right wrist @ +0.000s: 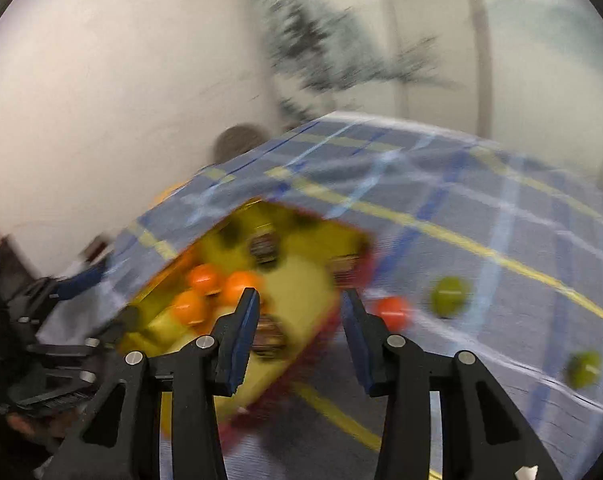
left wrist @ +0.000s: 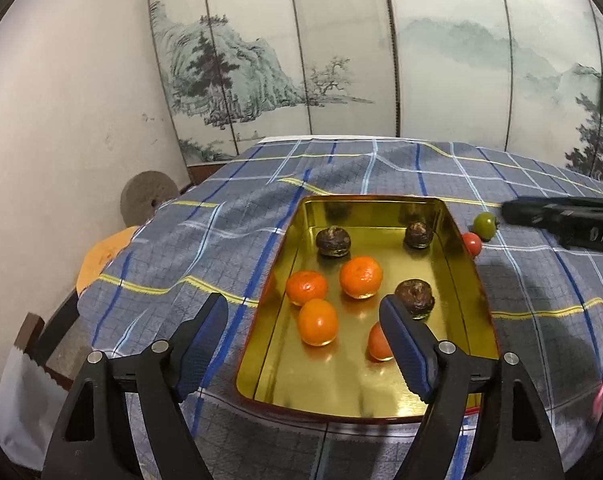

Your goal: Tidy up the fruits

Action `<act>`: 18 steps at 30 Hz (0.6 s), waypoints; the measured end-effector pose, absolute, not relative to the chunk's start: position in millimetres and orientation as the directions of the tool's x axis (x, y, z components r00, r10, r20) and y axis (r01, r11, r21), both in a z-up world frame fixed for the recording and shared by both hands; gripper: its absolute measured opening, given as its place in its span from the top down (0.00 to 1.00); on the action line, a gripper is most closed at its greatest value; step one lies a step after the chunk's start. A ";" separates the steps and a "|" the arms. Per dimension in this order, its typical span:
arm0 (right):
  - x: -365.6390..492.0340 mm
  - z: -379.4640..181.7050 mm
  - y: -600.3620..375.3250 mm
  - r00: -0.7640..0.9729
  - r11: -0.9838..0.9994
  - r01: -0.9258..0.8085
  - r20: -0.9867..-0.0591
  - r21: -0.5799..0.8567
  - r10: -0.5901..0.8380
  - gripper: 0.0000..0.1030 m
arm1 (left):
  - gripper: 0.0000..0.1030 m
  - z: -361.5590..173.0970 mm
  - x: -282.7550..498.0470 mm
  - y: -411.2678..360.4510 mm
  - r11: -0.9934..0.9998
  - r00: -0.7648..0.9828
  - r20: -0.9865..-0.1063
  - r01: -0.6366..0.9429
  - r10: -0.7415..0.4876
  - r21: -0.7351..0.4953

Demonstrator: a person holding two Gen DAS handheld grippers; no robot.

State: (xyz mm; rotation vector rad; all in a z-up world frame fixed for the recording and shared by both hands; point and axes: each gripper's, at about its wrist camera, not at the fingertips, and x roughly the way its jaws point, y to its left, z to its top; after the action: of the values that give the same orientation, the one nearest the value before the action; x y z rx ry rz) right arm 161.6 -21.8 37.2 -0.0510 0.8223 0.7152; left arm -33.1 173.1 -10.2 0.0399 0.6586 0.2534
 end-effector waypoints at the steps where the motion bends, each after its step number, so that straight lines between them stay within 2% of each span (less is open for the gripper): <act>1: 163.4 39.0 -42.6 0.518 0.816 -0.547 -0.690 0.187 0.506 0.60 | 0.23 -9.3 -33.2 171.2 0.970 0.764 -0.600 -0.213 0.239 0.116; 3: 172.3 38.0 -83.9 0.577 0.881 -0.451 -0.705 0.145 0.411 0.55 | 0.23 -7.7 -33.7 168.9 0.972 0.769 -0.597 -0.206 0.230 0.109; 4: 178.4 35.2 -106.7 0.596 0.909 -0.401 -0.720 0.116 0.355 0.45 | 0.23 -7.3 -33.8 167.2 0.974 0.770 -0.598 -0.202 0.222 0.101; 5: 185.3 30.9 -127.3 0.604 0.931 -0.355 -0.740 0.082 0.296 0.41 | 0.23 -7.2 -32.9 166.3 0.976 0.770 -0.600 -0.198 0.215 0.095; 12: 222.4 -14.0 -191.6 0.533 0.965 -0.260 -0.828 0.035 0.174 0.41 | 0.23 -10.5 -24.8 152.2 0.981 0.756 -0.626 -0.174 0.192 0.091; 13: 226.0 -18.5 -197.2 0.527 0.966 -0.252 -0.830 0.054 0.183 0.42 | 0.22 -11.0 -24.2 150.9 0.981 0.754 -0.627 -0.171 0.192 0.095; 15: 233.9 -25.8 -200.6 0.512 0.964 -0.253 -0.835 0.077 0.201 0.51 | 0.22 -12.1 -23.1 150.1 0.980 0.752 -0.629 -0.170 0.197 0.103; 16: 238.0 -29.7 -200.4 0.501 0.964 -0.255 -0.843 0.070 0.194 0.60 | 0.23 -12.7 -22.6 150.6 0.980 0.751 -0.630 -0.170 0.198 0.105; 17: 241.0 -33.5 -200.8 0.481 0.962 -0.260 -0.853 0.079 0.201 0.64 | 0.23 -12.9 -22.5 150.9 0.980 0.749 -0.632 -0.172 0.199 0.104; 18: 241.4 -33.3 -201.8 0.478 0.960 -0.262 -0.851 0.099 0.219 0.64 | 0.23 -12.9 -22.4 153.0 0.979 0.750 -0.631 -0.177 0.199 0.099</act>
State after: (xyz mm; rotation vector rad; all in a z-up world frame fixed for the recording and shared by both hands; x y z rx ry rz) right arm 241.4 -201.8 -33.3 -0.0467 1.0316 0.2939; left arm -22.4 153.0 -12.9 0.0340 0.6935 0.2055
